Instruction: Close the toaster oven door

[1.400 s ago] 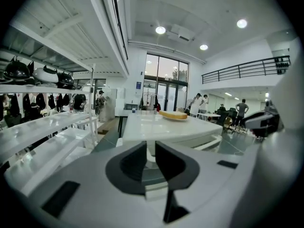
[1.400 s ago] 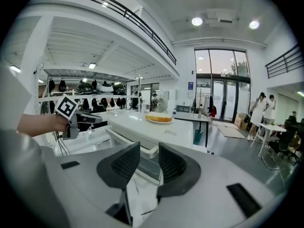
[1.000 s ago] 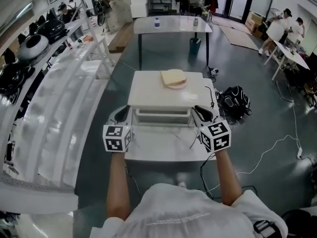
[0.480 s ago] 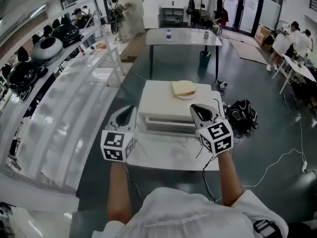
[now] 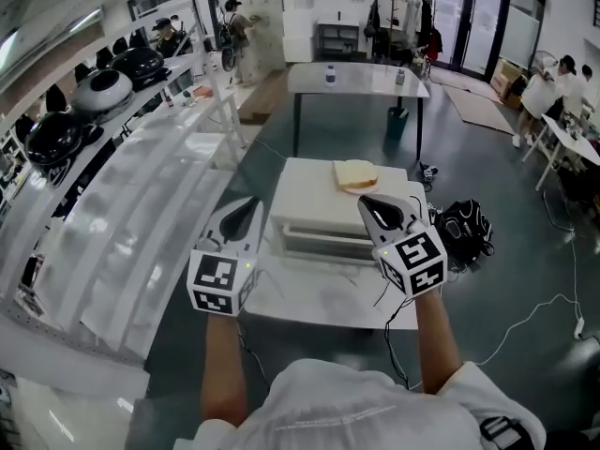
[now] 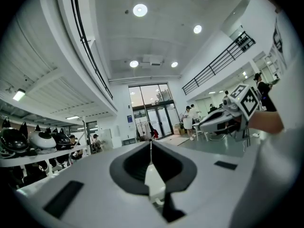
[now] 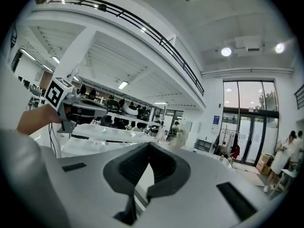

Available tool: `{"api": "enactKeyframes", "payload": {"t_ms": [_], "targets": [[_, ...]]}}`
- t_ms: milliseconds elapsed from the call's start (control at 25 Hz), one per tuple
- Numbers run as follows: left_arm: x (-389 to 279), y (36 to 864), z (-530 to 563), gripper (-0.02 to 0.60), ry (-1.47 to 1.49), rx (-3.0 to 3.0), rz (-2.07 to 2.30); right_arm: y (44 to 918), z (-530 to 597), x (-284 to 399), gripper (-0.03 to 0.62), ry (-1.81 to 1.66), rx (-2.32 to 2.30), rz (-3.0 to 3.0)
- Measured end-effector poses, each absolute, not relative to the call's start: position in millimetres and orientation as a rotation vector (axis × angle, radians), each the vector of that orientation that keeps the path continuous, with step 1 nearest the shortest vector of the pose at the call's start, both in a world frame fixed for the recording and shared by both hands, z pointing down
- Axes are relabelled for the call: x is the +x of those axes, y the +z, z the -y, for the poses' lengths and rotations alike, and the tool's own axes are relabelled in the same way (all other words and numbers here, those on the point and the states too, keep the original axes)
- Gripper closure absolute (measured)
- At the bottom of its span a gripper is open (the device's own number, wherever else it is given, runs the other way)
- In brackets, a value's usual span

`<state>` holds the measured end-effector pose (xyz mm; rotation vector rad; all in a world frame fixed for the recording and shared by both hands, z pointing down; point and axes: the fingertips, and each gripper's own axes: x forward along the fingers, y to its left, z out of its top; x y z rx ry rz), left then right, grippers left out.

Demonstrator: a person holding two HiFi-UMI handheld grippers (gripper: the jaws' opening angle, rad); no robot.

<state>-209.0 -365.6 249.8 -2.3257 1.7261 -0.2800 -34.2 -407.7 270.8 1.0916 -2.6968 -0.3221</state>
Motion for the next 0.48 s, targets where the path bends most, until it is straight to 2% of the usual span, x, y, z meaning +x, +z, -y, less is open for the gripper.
{"api": "enactKeyframes", "payload": {"t_ms": [480], "targets": [[-206.5,249.7,354.6,0.558,-0.301,-2.328,-1.726,270.5,401.2,-34.5,0.579,-0.33,1.075,2.683]]}}
